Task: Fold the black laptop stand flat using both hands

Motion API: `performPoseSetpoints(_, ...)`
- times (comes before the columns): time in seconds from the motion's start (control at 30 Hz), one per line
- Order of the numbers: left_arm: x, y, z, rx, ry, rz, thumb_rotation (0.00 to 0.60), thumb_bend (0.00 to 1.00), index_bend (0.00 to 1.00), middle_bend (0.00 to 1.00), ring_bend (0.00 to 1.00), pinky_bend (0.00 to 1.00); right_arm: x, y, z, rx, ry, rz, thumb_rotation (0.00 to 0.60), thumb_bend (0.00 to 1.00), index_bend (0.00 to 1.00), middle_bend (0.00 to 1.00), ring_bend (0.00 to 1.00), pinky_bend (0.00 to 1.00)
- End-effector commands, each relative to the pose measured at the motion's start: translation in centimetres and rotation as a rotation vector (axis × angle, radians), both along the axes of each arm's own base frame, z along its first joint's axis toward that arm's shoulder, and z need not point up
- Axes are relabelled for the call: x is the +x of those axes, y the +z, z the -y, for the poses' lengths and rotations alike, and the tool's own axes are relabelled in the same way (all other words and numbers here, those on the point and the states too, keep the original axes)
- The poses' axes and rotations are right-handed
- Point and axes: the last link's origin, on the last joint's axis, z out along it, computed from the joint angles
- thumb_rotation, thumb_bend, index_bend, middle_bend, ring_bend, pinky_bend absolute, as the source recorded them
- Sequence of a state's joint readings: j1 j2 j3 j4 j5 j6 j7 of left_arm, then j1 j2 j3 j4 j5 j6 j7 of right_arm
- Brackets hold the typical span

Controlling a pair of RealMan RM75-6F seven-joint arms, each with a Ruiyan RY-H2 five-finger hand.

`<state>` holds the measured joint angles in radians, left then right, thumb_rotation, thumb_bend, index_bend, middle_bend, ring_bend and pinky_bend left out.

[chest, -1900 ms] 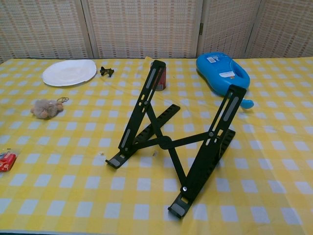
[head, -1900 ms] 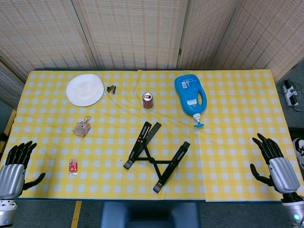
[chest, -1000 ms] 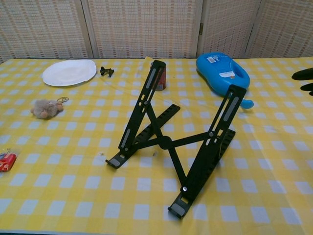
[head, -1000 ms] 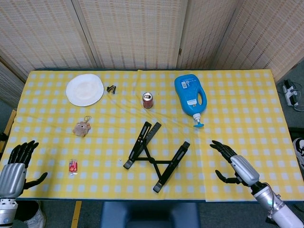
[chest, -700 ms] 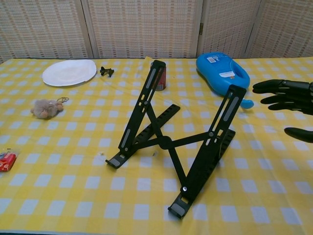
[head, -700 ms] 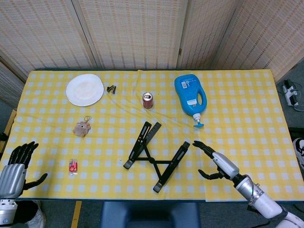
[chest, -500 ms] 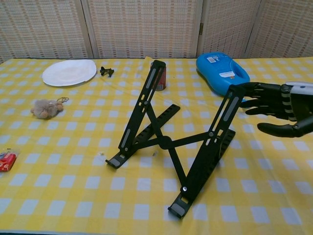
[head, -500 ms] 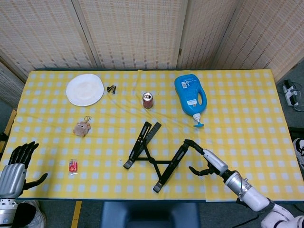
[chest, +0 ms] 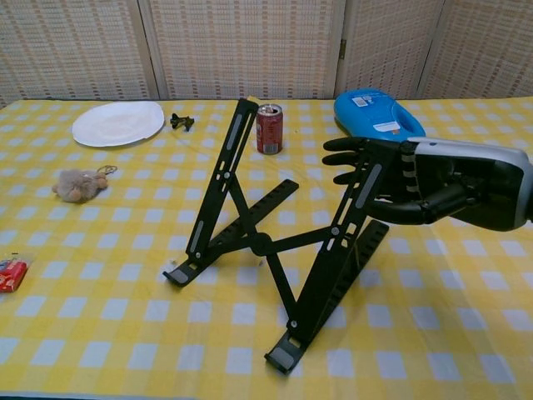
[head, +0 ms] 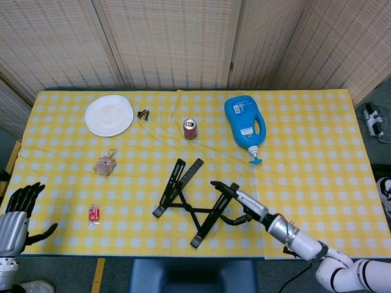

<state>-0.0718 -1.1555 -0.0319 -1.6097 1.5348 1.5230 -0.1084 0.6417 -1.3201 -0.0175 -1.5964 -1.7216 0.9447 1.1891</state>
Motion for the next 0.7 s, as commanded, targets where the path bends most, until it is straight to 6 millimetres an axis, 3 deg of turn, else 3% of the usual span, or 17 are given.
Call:
performPoseSetpoints(0.03, 0.1, 0.1, -0.6, -0.014, -0.018, 0.019, 0.600, 0.24, 0.12, 0.09, 0.01, 0.00, 0.9, 1.0, -1.2, 0.118, 0.047, 0.149, 0.600, 0.44, 0.00, 0.00, 0.01, 0.00)
performPoseSetpoints(0.23, 0.6, -0.5, -3.1, -0.127, -0.083, 0.132, 0.600, 0.24, 0.13, 0.09, 0.01, 0.00, 1.7, 1.8, -2.4, 0.198, 0.120, 0.224, 0.600, 0.45, 0.00, 0.00, 0.02, 0.00)
performPoseSetpoints(0.43, 1.9, -1.8, -7.4, -0.319, -0.135, 0.269, 0.600, 0.24, 0.11, 0.09, 0.02, 0.00, 2.5, 1.9, -3.5, 0.236, 0.166, 0.237, 0.600, 0.45, 0.00, 0.00, 0.01, 0.00)
performPoseSetpoints(0.7, 5.0, -5.8, -11.7, -0.586, -0.198, 0.362, 0.600, 0.24, 0.10, 0.09, 0.03, 0.00, 3.1, 1.8, -4.6, 0.270, 0.195, 0.234, 0.600, 0.45, 0.00, 0.00, 0.01, 0.00)
